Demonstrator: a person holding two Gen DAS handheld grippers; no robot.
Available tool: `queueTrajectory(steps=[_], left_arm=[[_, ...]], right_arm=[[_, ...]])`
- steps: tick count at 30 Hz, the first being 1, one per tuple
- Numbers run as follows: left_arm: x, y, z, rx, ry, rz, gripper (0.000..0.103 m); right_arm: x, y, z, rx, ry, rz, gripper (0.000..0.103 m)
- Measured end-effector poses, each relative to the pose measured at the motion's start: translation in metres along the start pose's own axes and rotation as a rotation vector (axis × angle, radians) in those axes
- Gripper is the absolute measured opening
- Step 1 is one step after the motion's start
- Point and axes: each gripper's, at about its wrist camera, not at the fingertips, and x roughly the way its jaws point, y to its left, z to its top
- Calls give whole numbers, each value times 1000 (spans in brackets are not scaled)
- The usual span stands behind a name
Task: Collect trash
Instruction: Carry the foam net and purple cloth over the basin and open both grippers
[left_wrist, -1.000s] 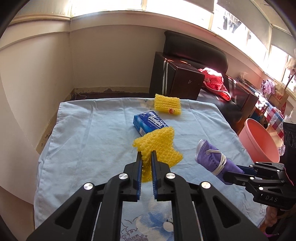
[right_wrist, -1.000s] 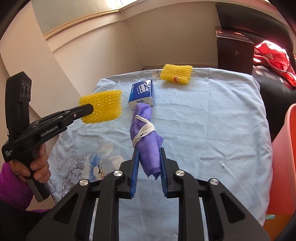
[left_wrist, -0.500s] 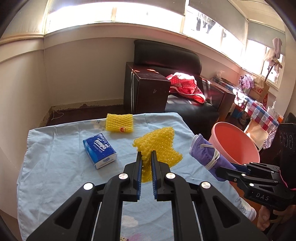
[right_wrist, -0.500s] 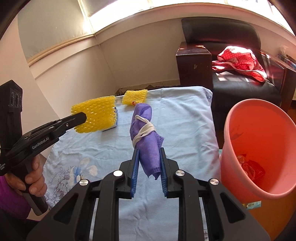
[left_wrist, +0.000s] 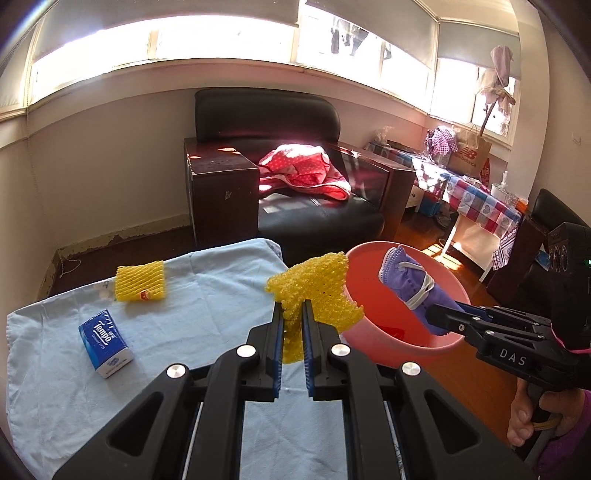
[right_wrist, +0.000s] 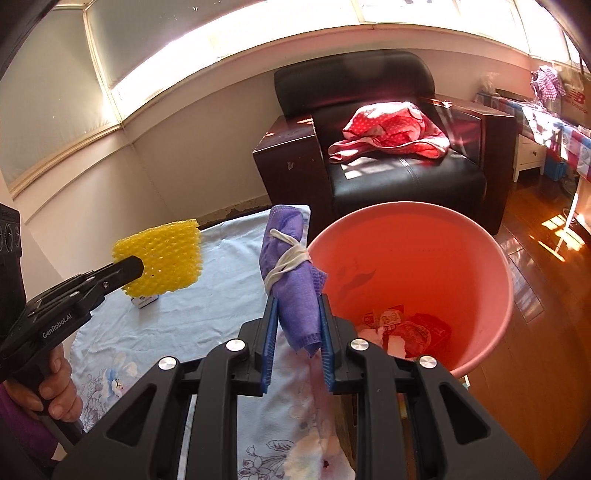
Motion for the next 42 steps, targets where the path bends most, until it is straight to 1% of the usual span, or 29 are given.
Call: queueTrajectory(steps=[5,14,21,31,33,36,38,40,42], left_arm=[[14,-34,2,56,16,-41,8],[41,-82,0,134,52,-97,8],[64,-100,-4,162,92,-107,9],[82,-106,-7,172,120,-117,10],[82,-108,-7,175,116,-124,13],[82,-108,-8,173,115,-133,22],[81,-107,-8,158,113,-136,41],[79,-104,-7,147,102,-138,42],[78,-103,-6,142,100,-139,43]], right_arm=[[-6,-25,1,58,-16,-43,22],[-9,-53,-5,112,-13,-99,22],[-3,-66,-8,141,0,-126,22],[6,-72,-8,145,14,-169,22],[9,-73,-9,150,21,-181,23],[12,-75,-9,161,31,-189,23],[13,-76,-9,168,35,-190,24],[14,-76,-9,173,33,-189,25],[14,-76,-9,175,31,-190,28]])
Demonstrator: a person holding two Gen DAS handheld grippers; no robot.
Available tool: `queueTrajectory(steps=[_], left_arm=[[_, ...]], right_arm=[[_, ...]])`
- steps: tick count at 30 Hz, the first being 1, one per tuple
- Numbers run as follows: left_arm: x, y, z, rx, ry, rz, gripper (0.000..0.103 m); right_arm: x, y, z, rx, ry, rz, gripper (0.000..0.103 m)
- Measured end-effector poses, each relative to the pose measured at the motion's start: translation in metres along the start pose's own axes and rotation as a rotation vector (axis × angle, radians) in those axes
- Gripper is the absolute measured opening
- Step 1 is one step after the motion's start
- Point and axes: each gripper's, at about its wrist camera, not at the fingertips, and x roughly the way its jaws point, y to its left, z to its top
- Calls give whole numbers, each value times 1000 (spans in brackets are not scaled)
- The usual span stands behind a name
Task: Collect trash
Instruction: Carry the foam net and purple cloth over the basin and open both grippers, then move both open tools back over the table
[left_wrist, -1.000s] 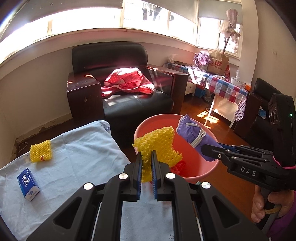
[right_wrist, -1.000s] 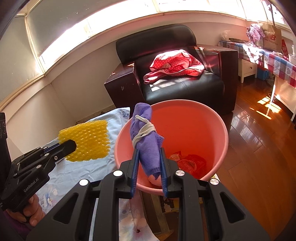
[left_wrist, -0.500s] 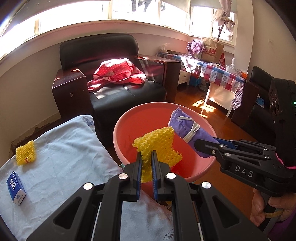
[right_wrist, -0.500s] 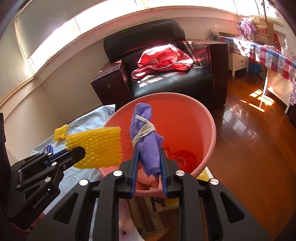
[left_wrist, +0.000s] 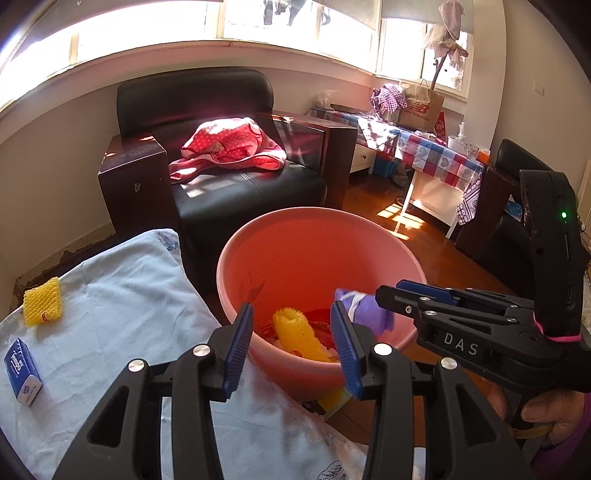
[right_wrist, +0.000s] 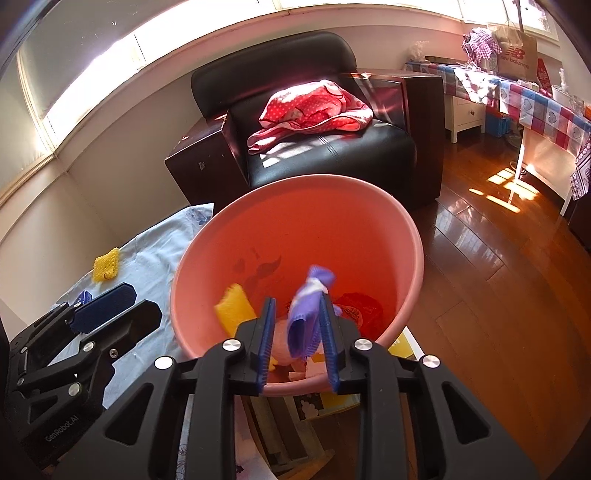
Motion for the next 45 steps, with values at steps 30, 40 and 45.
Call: queueTrajectory(steps=[30,40,45], left_arm=[[-44,74,-23,-179,-28,149,62],[-70,164,-42,-412,-33,430,72],[-73,214,-55,-561,-7,562,74]], right_arm=[[-14,54,-4,-127,-5,76,34],[-5,100,-8,-199,17,168,34],[0,112,-13,-244,32,194,34]])
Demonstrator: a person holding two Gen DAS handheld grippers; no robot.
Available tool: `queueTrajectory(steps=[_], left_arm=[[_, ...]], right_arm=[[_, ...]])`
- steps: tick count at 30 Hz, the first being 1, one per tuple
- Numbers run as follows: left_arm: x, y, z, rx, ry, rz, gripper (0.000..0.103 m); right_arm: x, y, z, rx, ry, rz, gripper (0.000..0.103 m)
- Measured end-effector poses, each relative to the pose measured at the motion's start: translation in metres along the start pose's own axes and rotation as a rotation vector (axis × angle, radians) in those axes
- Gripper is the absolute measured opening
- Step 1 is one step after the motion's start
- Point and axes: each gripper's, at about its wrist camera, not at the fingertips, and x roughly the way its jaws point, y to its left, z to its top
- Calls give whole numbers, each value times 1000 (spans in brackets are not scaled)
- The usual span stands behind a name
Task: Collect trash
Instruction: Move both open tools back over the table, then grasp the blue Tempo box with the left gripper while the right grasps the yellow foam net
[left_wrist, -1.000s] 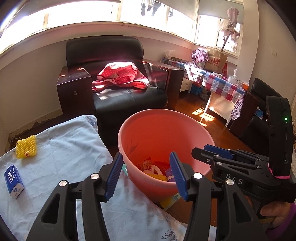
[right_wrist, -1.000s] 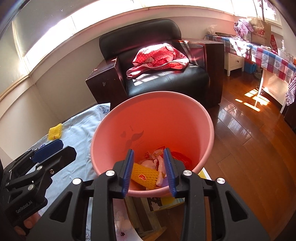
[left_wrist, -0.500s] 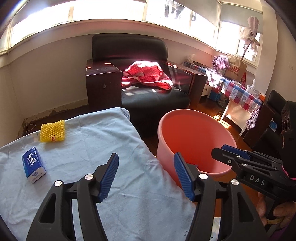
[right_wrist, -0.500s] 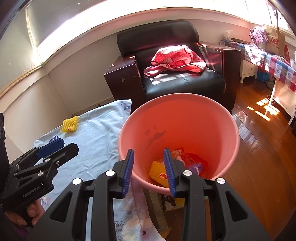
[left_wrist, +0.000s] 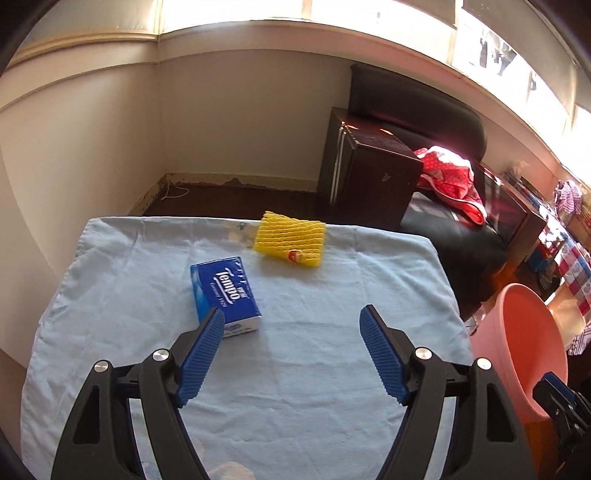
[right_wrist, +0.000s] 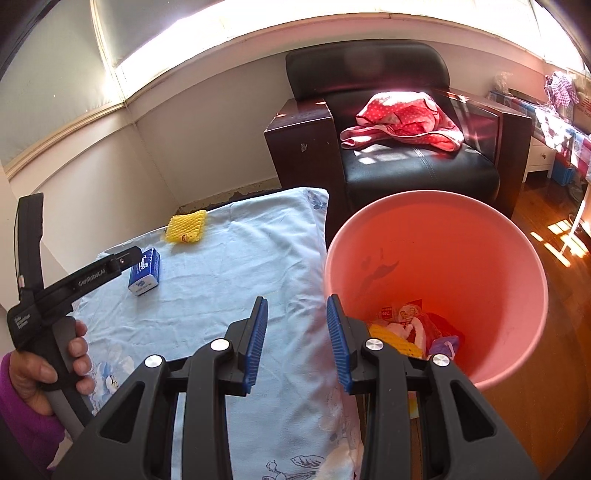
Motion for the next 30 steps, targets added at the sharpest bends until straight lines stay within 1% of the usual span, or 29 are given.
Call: queueTrajectory(steps=[3,7,13,16,19,22,24,25,30], left_arm=[[14,19,6,-58,20,63,74],[32,27,11,-63,43,135,74],[63,29,10,-47,103,197,74],[74,32,8,-43,129,211,74],[81,38,6,-44,141,209,74],[83,42,6,-41,134,182,74],[83,43,6,-23,133,154,64],[83,44,6,-17,137,137,54],[71,62,1,-43,128,80,54]], right_arm=[[3,4,-1,-20,10,13,34],[7,5,-2,-34,19,36,34],[19,14,-1,-64,49,59,34],[26,22,0,-84,62,73,34],[36,30,3,-97,86,103,34],[49,42,6,-109,115,136,34],[58,52,9,-125,128,153,34],[63,57,11,-134,132,162,34],[92,81,28,-146,146,226,34]])
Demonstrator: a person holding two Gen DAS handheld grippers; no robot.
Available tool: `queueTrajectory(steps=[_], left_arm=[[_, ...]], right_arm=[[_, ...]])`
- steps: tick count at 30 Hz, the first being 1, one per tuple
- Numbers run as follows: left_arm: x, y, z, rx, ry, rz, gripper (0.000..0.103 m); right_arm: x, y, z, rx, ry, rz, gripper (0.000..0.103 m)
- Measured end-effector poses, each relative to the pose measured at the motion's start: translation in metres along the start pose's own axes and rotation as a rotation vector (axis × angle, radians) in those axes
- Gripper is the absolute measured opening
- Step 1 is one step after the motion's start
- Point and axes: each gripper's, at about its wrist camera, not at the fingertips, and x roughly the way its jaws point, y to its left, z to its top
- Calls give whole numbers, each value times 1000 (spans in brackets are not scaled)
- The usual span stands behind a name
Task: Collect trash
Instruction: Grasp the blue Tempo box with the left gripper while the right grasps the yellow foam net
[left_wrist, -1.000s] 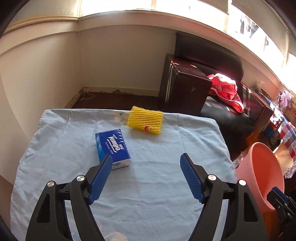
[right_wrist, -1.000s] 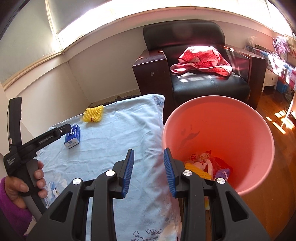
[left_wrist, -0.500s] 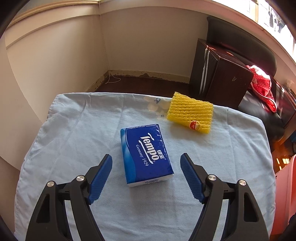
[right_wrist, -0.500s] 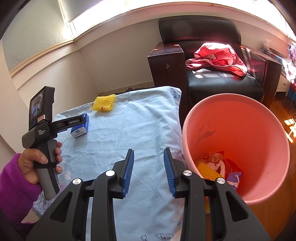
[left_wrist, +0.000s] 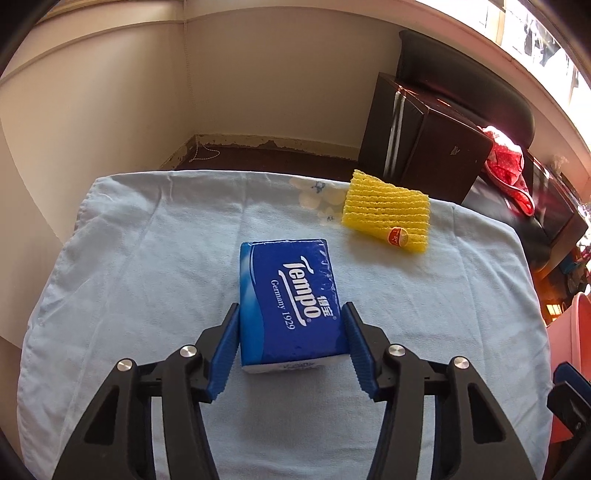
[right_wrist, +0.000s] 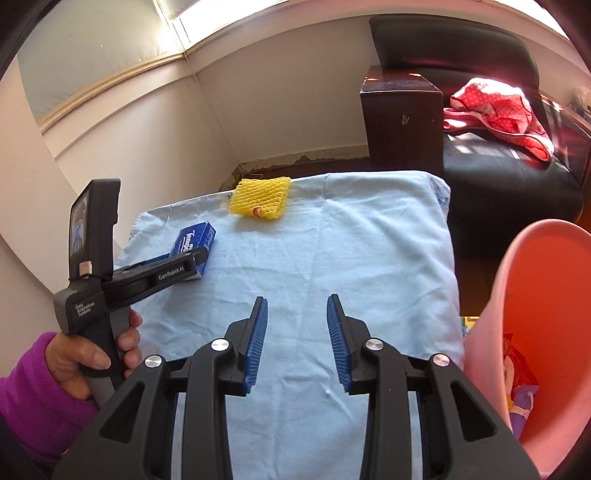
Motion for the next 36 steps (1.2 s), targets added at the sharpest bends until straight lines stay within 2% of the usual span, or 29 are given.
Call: queueTrajectory(steps=[3,7,11,21,24,30,31,32,36], left_arm=[[-8,18,-7,-19,-3,-13,54],[-17,33,-19,2,-14,21,54],[-23,39,-28,26,-31,25,54],[-27,45,-32,19,-36,-24,54],[-26,47,-32,12,-35,-37,54],[-26,48,-32,7,-34,-45,54],[-26,48,-32,7,-34,-44,54],[-26,48,-32,7,-34,-45,54],[-25,48,-32,11,-33,-41,54]], right_arm=[[21,6,16,13,6,47,34],[53,15,38,27,4,83,34],[84,20,57,48,4,86,34],[143,26,87,35,33,-35,34],[155,24,86,56,52,-41,34],[158,33,82,39,24,-45,34],[157,35,81,28,22,-47,33],[157,36,80,22,25,-39,25],[146,39,75,17,31,-11,15]])
